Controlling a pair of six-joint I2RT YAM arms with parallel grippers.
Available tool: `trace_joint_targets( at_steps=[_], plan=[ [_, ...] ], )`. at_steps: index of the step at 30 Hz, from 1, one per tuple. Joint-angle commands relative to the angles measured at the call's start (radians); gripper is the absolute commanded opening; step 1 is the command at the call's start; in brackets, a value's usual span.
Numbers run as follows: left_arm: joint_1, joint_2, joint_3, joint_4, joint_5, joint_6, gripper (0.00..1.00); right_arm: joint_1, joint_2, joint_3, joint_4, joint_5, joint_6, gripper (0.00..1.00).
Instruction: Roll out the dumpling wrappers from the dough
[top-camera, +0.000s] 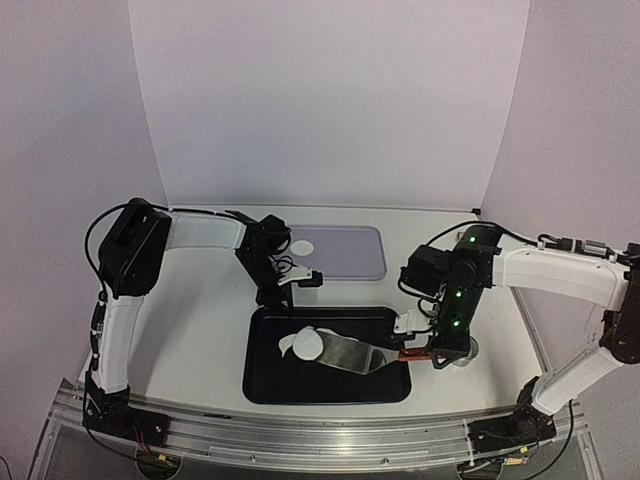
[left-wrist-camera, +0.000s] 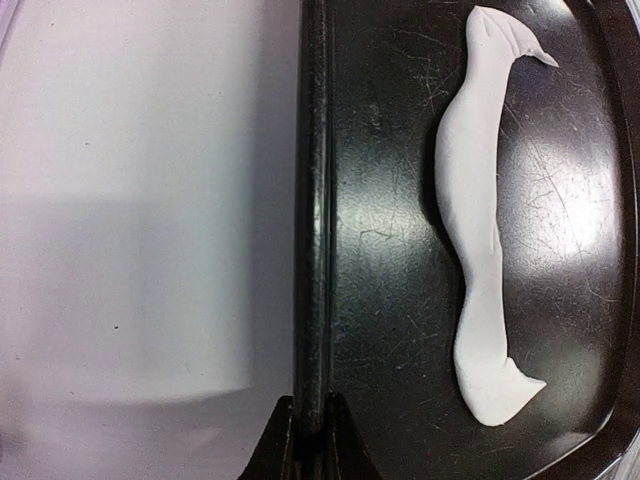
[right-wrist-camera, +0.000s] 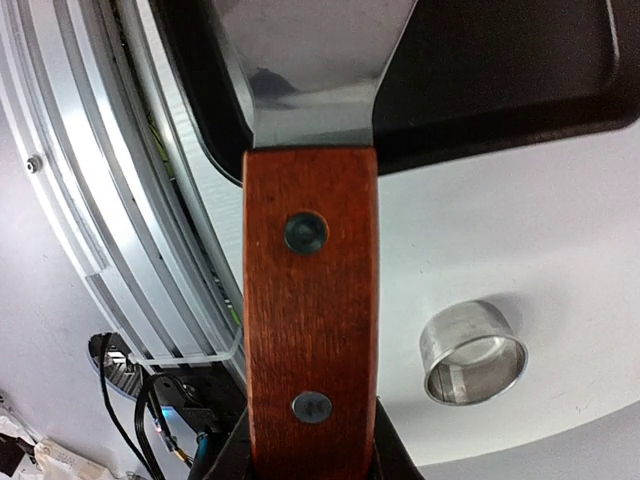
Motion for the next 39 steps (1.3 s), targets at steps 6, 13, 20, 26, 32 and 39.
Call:
trace_joint_targets(
  at_steps=[6, 13, 20, 26, 32, 39],
  plan=[
    [-0.015, 0.040, 0.068, 0.019, 0.025, 0.038, 0.00, -0.127, -0.064, -0.012, -0.067, 0.024, -0.080, 0.00],
    [-0.020, 0.054, 0.075, 0.011, 0.025, 0.027, 0.06, -0.151, -0.058, -0.001, -0.067, 0.019, -0.092, 0.00],
    [-0.016, 0.029, 0.107, -0.020, 0.022, 0.031, 0.27, -0.162, -0.044, 0.010, -0.063, 0.015, -0.096, 0.00],
    [-0.008, -0.008, 0.128, -0.082, 0.049, 0.030, 0.39, -0.189, -0.040, 0.045, -0.062, 0.016, -0.103, 0.00],
    [0.078, -0.100, 0.141, -0.137, 0.130, 0.025, 0.41, -0.252, 0.018, 0.137, -0.052, 0.013, -0.114, 0.00],
    [0.208, -0.181, 0.174, -0.145, 0.175, -0.035, 0.42, -0.321, 0.193, 0.333, -0.038, 0.001, -0.105, 0.00]
  ],
)
